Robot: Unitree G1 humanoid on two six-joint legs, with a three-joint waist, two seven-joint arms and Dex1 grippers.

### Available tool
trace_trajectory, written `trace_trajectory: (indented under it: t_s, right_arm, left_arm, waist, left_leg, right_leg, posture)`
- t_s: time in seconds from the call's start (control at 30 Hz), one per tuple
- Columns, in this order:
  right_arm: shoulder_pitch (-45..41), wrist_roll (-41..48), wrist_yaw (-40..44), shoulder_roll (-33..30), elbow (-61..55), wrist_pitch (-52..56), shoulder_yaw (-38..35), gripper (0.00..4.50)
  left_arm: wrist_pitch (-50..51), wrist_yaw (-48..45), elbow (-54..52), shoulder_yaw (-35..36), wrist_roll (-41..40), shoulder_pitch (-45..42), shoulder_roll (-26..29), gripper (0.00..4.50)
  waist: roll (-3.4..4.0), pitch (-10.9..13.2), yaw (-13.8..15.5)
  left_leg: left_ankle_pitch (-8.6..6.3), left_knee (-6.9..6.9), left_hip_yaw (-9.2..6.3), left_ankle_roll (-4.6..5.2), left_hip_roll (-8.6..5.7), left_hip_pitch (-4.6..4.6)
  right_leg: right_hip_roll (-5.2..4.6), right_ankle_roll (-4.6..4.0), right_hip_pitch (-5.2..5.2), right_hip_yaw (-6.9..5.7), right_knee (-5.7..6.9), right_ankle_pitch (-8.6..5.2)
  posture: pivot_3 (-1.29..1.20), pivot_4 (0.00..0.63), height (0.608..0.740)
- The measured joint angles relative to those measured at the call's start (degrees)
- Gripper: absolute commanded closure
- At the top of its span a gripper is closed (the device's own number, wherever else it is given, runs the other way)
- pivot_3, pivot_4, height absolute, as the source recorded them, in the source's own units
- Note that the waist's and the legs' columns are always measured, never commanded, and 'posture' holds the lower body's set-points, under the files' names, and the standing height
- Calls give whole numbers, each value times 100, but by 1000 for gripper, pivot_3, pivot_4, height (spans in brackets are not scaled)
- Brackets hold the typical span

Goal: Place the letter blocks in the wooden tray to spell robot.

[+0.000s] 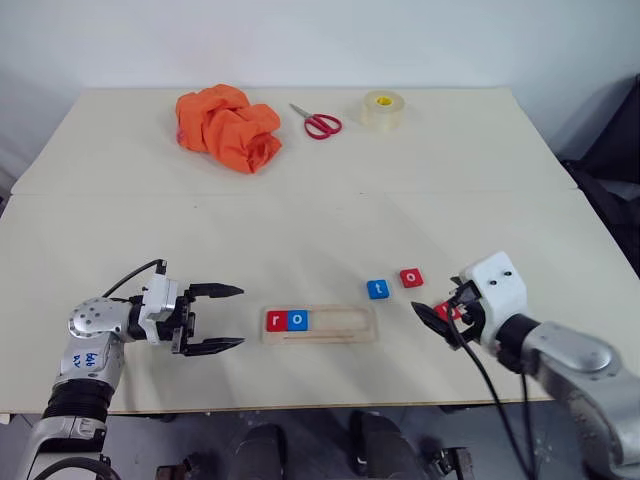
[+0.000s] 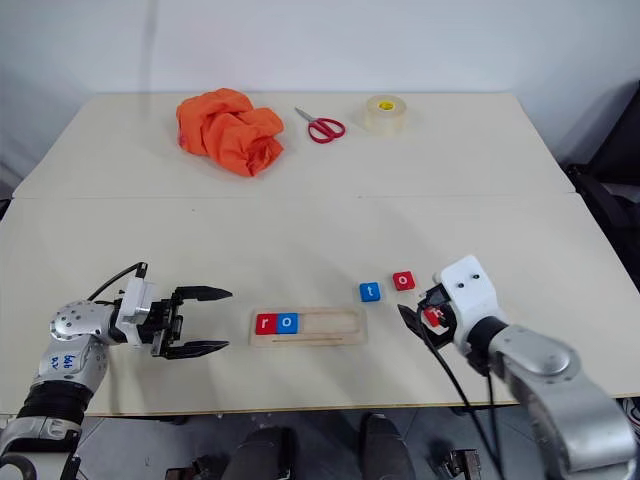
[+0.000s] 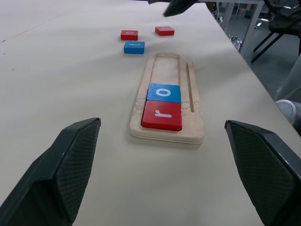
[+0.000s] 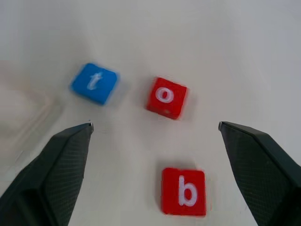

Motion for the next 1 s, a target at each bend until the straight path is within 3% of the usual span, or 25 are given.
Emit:
trace_trajectory:
  t_s: [0.17,0.27,0.5,0.87,1.0]
  right_arm:
    - [-321,-94,1772,-1355,1546,-1675,535,32]
    - [-643,-389,2548,-1716,2574,-2635,956,32]
    - [-1516,-1153,3657,-1744,4241,-4369,1921,32]
    - [-2570,-1778,4572,-1403,5683,-5709,2569,32]
    - [-2738,-1832,4845,-1280,5951,-5909,2642,991]
  left_arm:
    - [-65,0,-38,15,-1,42,-70,0]
    - [-112,0,-164,53,-4,206,-79,0]
    - [-130,8,-750,202,-89,852,-74,0]
    - [36,124,-1625,585,-127,1665,-69,0]
    - [95,287,-1964,654,-127,2017,-87,0]
  waist:
    - [-4,0,-4]
    - [-6,1,-11]
    - [-5,1,-14]
    - [-5,1,-6]
    - [-5,1,-19]
  left_leg:
    - [1,-1,3,2,1,1]
    - [1,1,10,2,1,0]
    - [1,9,17,1,1,2]
    - [4,14,18,-5,4,10]
    - [3,13,19,-6,6,15]
  right_leg:
    - [4,3,-3,2,1,1]
    - [2,4,-4,5,0,2]
    - [-4,6,-6,9,6,3]
    - [-7,2,-4,8,14,4]
    - [-6,0,-4,9,17,3]
  posture:
    - [0,150,740]
    - [0,150,740]
    - [0,150,740]
    - [0,150,740]
    - [0,150,740]
